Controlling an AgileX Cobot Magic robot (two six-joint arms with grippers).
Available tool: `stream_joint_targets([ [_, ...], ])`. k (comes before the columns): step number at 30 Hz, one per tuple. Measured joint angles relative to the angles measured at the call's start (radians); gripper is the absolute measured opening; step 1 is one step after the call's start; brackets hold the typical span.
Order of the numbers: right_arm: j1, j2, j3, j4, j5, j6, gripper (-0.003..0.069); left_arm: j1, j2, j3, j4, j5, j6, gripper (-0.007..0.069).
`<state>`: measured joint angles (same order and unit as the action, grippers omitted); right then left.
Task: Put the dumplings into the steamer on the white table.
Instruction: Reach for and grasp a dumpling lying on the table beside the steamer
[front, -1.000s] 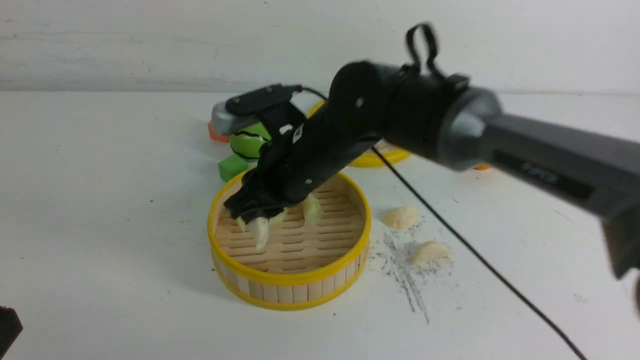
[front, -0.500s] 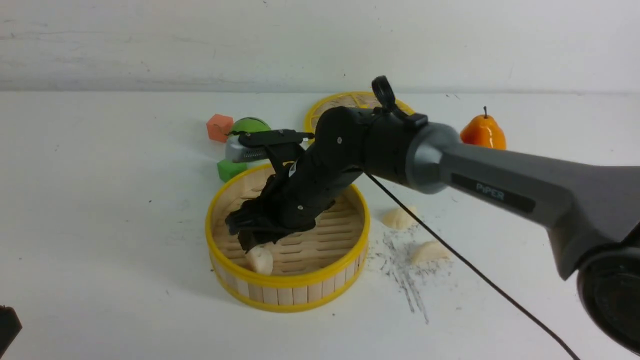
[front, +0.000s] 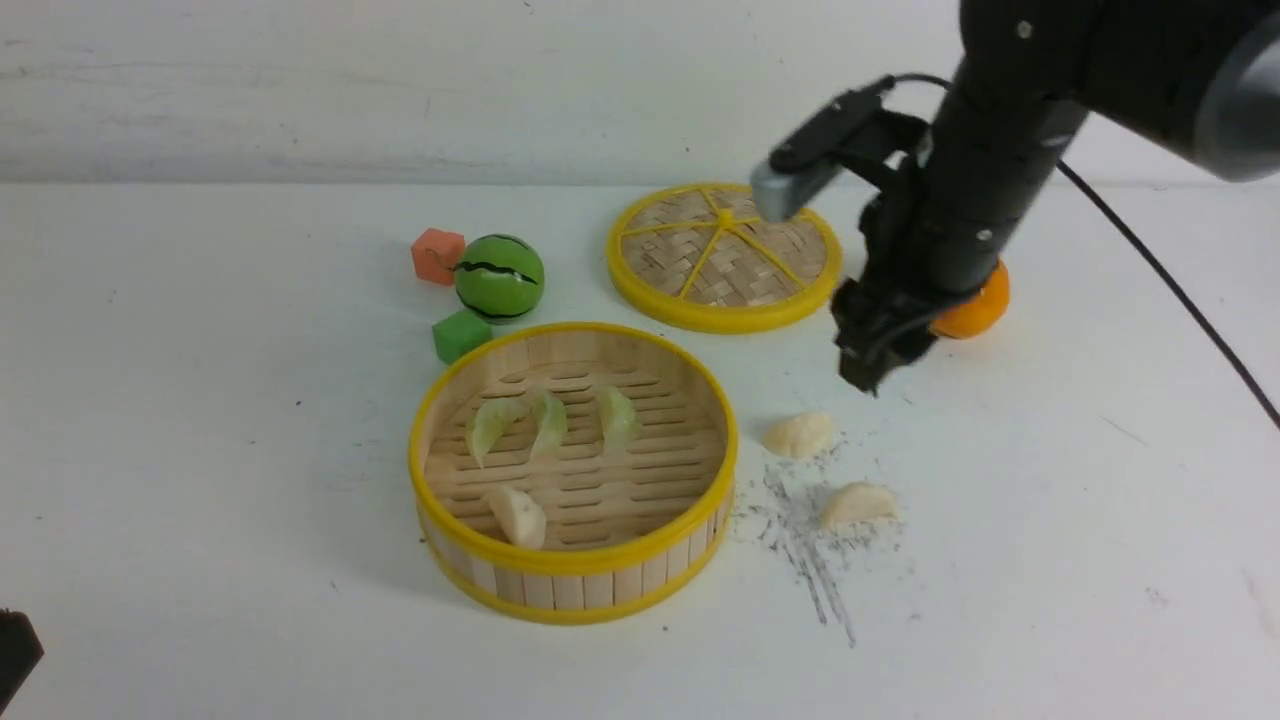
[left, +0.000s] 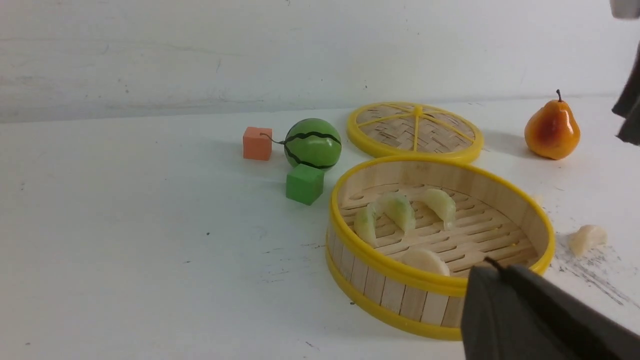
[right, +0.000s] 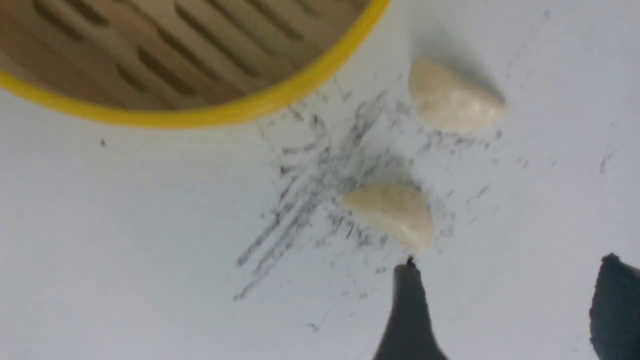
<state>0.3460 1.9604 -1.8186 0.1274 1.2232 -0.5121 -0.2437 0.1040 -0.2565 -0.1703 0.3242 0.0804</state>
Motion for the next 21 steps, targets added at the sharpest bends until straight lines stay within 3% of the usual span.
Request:
stream_joint_targets([
  [3, -0.037, 0.042, 0.052, 0.079, 0.001, -0.13, 0.0441, 0.0, 0.0, 0.0, 0.0, -0.001, 0.0, -0.0003],
  [8, -0.04, 0.122, 0.079, 0.107, -0.026, -0.283, 0.0438, 0.0, 0.0, 0.0, 0.002, -0.001, 0.0, 0.0001],
  [15, -0.039, 0.21, 0.08, 0.127, -0.126, -0.424, 0.0409, 0.0, 0.0, 0.0, 0.009, -0.001, 0.0, 0.0006],
  [21, -0.039, 0.234, 0.078, 0.131, -0.133, -0.431, 0.0188, 0.0, 0.0, 0.0, 0.008, -0.001, 0.0, 0.0014],
])
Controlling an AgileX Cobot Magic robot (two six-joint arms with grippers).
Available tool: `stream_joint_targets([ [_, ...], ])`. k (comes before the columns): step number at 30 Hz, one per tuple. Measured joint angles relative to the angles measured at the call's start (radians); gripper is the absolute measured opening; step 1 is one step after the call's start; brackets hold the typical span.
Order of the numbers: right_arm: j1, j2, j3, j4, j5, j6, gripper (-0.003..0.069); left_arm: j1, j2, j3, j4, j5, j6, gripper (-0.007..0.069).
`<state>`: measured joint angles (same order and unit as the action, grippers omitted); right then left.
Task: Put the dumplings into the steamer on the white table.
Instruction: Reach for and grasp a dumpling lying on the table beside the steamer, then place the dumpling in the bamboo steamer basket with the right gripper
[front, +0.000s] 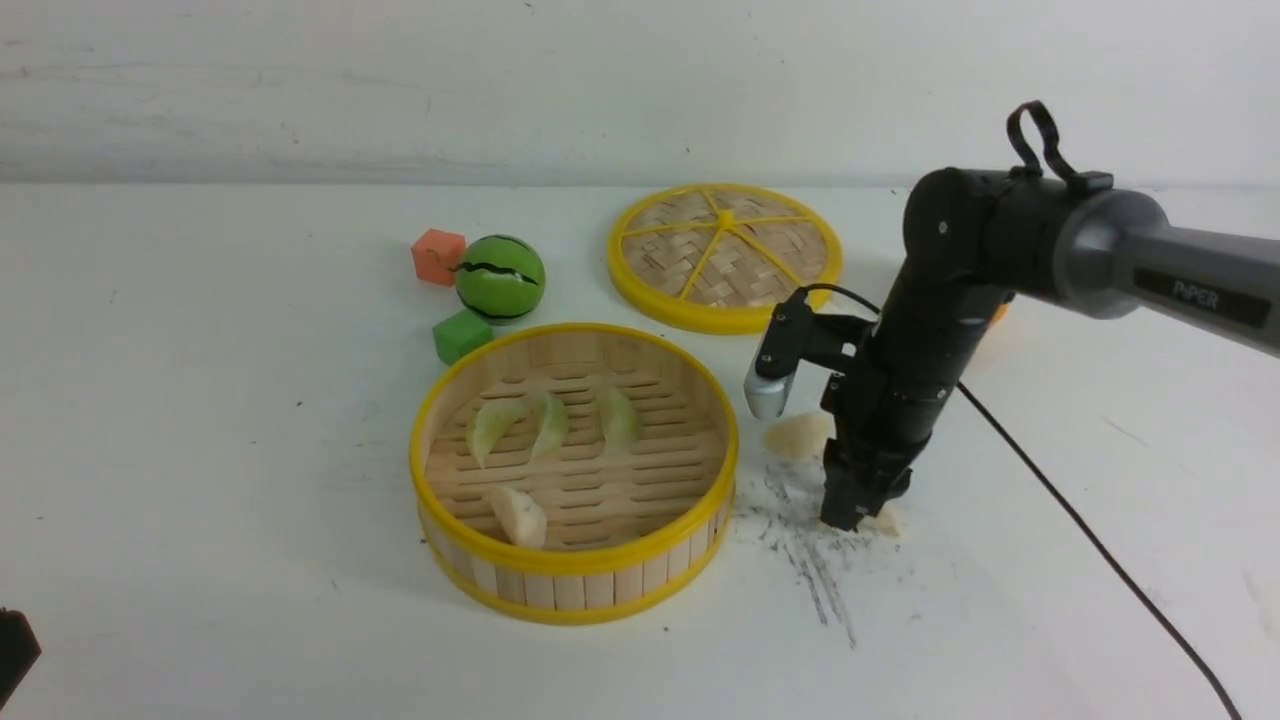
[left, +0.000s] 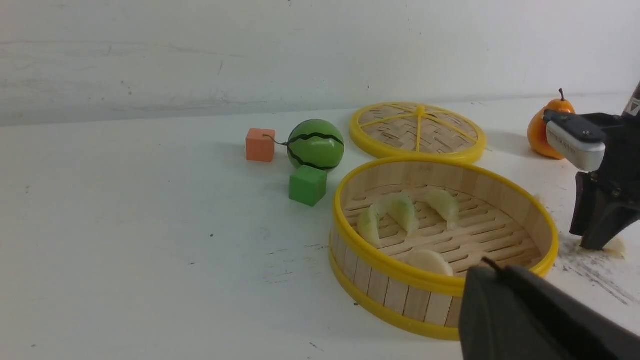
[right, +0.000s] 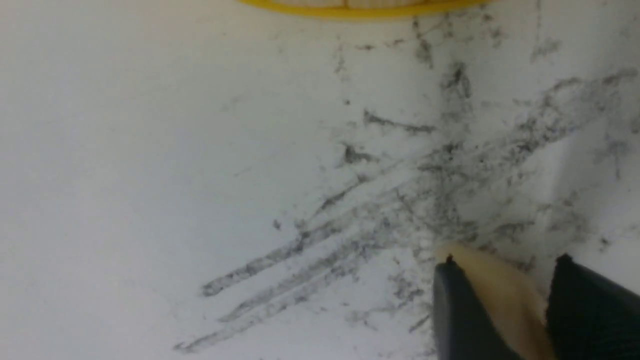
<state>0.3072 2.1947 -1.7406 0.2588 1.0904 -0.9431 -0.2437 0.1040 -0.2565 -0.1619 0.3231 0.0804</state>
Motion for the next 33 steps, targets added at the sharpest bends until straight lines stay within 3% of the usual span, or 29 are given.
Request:
stream_joint_targets([
  [4, 0.001, -0.007, -0.001, -0.034, 0.026, 0.072, 0.0144, 0.0, 0.0, 0.0, 0.0, 0.0, 0.0, 0.0017],
  [10, 0.0, -0.041, -0.078, -0.09, 0.122, 0.33, 0.0144, 0.0, 0.0, 0.0, 0.0, 0.0, 0.0, 0.0021],
  [16, 0.03, -0.081, -0.263, 0.142, 0.125, 0.538, 0.0144, 0.0, 0.0, 0.0, 0.0, 0.0, 0.0, 0.0022],
  [21, 0.149, -0.053, -0.281, 0.251, -0.025, 0.567, 0.0144, 0.0, 0.0, 0.0, 0.0, 0.0, 0.0, 0.0026],
  [25, 0.239, 0.035, -0.281, 0.236, -0.127, 0.572, 0.0144, 0.0, 0.0, 0.0, 0.0, 0.001, 0.0, 0.0028],
  [30, 0.268, 0.11, -0.278, 0.216, -0.164, 0.59, 0.015, 0.0, 0.0, 0.0, 0.0, 0.011, 0.0, 0.0033],
  [33, 0.271, 0.123, -0.278, 0.197, -0.172, 0.655, 0.0246, 0.0, 0.0, 0.0, 0.0, 0.011, 0.0, 0.0038],
])
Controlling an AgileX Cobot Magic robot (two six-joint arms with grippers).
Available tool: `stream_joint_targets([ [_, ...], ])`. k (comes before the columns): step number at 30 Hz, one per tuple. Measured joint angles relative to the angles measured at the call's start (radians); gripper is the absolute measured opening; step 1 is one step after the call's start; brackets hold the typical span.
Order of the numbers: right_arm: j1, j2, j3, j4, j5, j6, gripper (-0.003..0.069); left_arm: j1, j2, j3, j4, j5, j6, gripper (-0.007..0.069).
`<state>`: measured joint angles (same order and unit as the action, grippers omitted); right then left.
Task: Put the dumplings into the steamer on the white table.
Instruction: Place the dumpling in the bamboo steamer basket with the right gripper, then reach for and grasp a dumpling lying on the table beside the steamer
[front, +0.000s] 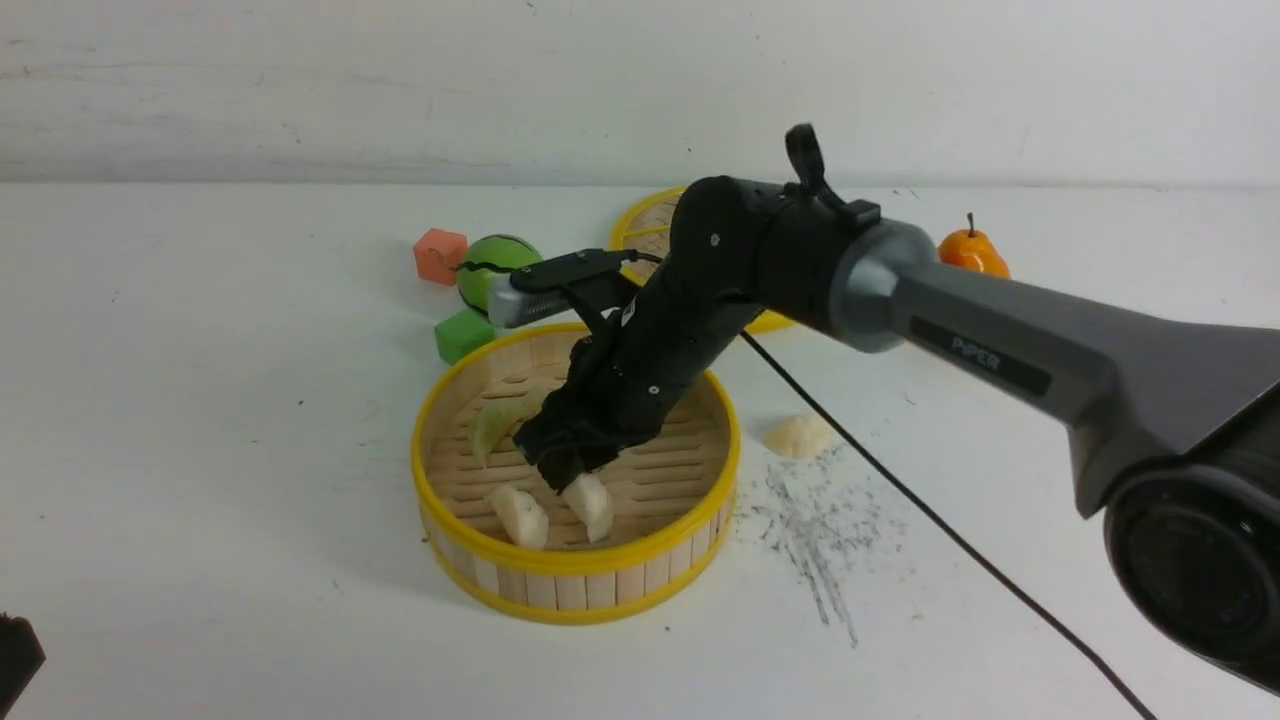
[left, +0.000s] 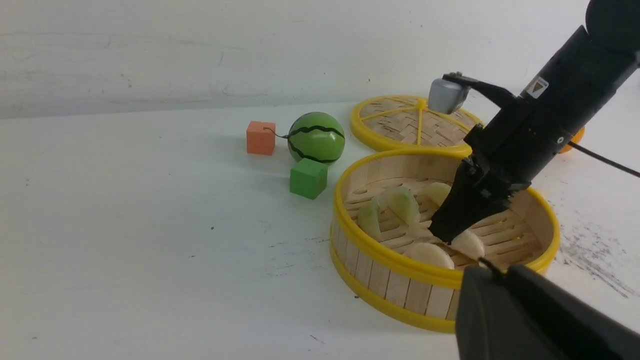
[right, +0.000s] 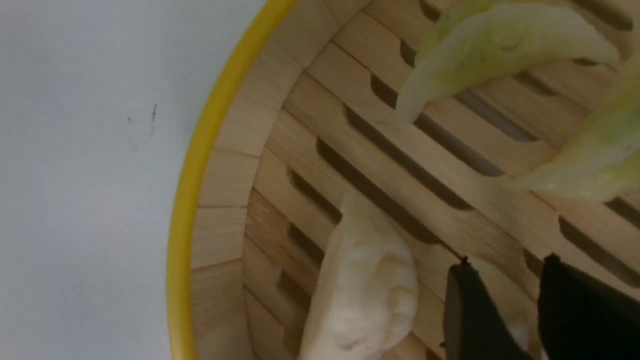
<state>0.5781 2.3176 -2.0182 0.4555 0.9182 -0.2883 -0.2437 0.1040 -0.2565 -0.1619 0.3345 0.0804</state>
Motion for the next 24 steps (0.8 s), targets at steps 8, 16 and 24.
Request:
stream_joint_targets([
  [8, -0.012, -0.031, -0.074, -0.03, 0.082, 0.071, 0.0484, 0.0, 0.0, 0.0, 0.0, 0.001, 0.0, 0.0044],
  [16, -0.143, -0.145, -0.146, -0.107, 0.206, 0.185, 0.0497, 0.0, 0.0, 0.0, 0.0, -0.004, 0.0, 0.0049],
  [24, -0.299, -0.142, 0.038, -0.206, 0.165, 0.389, 0.0477, 0.0, 0.0, 0.0, 0.0, -0.004, 0.0, 0.0056],
])
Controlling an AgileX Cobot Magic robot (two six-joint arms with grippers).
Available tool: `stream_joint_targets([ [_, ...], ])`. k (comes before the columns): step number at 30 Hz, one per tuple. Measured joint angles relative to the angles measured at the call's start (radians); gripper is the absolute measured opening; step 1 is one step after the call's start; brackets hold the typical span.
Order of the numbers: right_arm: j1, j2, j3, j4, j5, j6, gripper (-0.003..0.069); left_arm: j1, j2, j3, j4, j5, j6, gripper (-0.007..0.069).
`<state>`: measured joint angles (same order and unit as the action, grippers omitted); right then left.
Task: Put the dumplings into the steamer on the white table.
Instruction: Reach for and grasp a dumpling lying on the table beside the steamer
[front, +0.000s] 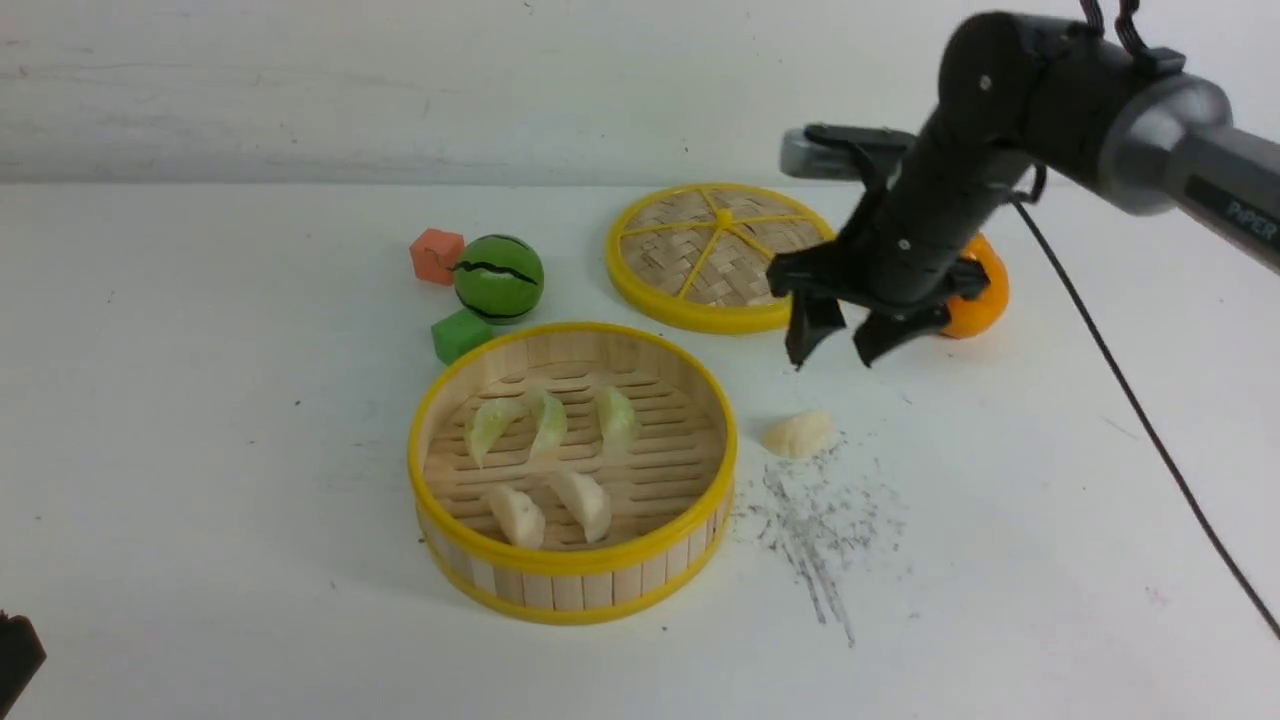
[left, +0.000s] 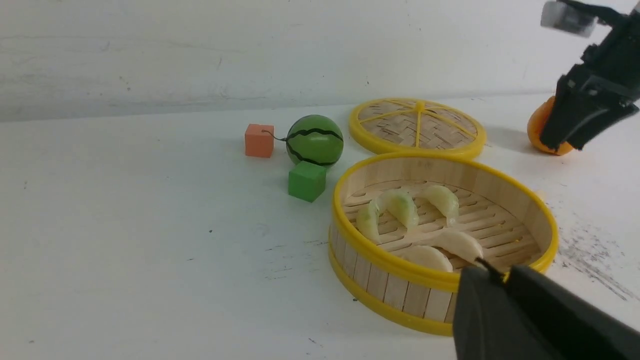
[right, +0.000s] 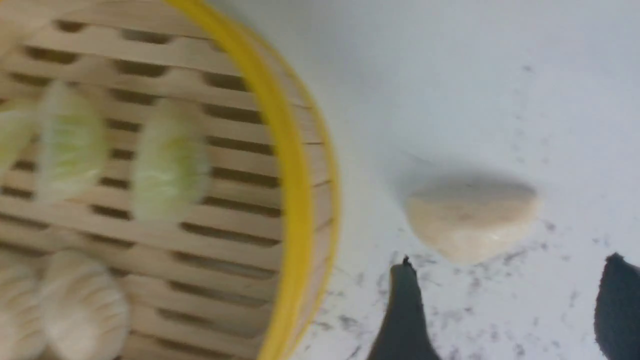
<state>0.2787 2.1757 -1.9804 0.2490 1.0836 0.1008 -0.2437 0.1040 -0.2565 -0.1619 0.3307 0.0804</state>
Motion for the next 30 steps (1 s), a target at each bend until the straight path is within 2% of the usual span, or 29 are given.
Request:
stream_joint_targets([
  [2, -0.011, 0.001, 0.095, -0.007, -0.103, 0.088, 0.0475, 0.0, 0.0, 0.0, 0.0, 0.0, 0.0, 0.0057],
  [4, -0.009, 0.001, 0.135, -0.016, -0.153, 0.12, 0.0475, 0.0, 0.0, 0.0, 0.0, 0.0, 0.0, 0.0057],
  [9, 0.044, 0.002, 0.27, -0.136, -0.358, 0.307, 0.0469, 0.0, 0.0, 0.0, 0.0, -0.001, 0.0, 0.0057],
  [12, 0.064, 0.0, 0.297, -0.19, -0.427, 0.389, 0.0447, 0.0, 0.0, 0.0, 0.0, -0.006, 0.0, 0.0057],
  [19, 0.092, 0.007, 0.307, -0.213, -0.454, 0.396, 0.0328, 0.0, 0.0, 0.0, 0.0, -0.007, 0.0, 0.0066],
  [22, 0.093, 0.007, 0.307, -0.208, -0.456, 0.396, 0.0252, 0.0, 0.0, 0.0, 0.0, -0.007, 0.0, 0.0069],
  [26, 0.093, 0.007, 0.305, -0.207, -0.454, 0.407, 0.0231, 0.0, 0.0, 0.0, 0.0, -0.008, 0.0, 0.0069],
  [30, 0.093, 0.012, 0.304, -0.206, -0.447, 0.5, 0.0262, 0.0, 0.0, 0.0, 0.0, -0.008, 0.0, 0.007],
])
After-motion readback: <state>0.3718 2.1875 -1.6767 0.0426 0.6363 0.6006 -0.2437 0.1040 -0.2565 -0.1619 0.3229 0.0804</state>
